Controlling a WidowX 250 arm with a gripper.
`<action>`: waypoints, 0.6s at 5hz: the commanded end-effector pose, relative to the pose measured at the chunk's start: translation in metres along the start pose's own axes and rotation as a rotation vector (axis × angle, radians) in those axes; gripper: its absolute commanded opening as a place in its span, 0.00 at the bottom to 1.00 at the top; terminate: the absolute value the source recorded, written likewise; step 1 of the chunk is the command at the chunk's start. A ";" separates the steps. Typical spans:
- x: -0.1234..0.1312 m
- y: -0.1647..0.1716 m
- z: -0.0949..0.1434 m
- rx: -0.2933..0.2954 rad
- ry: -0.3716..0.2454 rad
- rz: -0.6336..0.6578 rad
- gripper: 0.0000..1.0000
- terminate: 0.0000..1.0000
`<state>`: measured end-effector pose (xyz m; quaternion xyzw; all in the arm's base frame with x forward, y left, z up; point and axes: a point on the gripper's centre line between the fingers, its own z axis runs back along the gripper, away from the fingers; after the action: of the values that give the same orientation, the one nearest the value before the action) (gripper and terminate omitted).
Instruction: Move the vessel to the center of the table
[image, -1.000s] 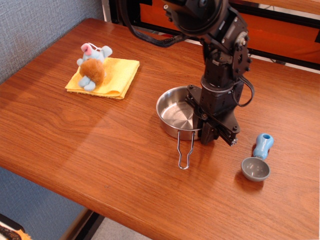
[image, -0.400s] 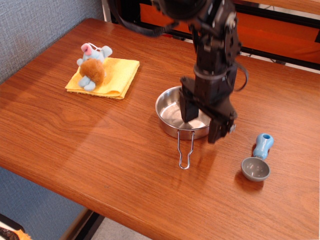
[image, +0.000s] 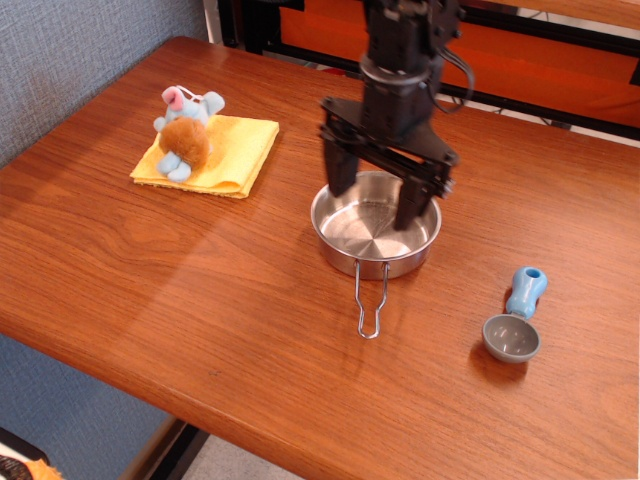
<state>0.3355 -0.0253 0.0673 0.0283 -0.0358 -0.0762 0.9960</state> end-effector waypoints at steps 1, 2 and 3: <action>-0.021 0.035 0.032 0.057 -0.006 0.151 1.00 0.00; -0.041 0.047 0.042 0.064 0.011 0.244 1.00 0.00; -0.067 0.058 0.057 0.017 0.088 0.279 1.00 0.00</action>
<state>0.2907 0.0423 0.1070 0.0361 0.0293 0.0649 0.9968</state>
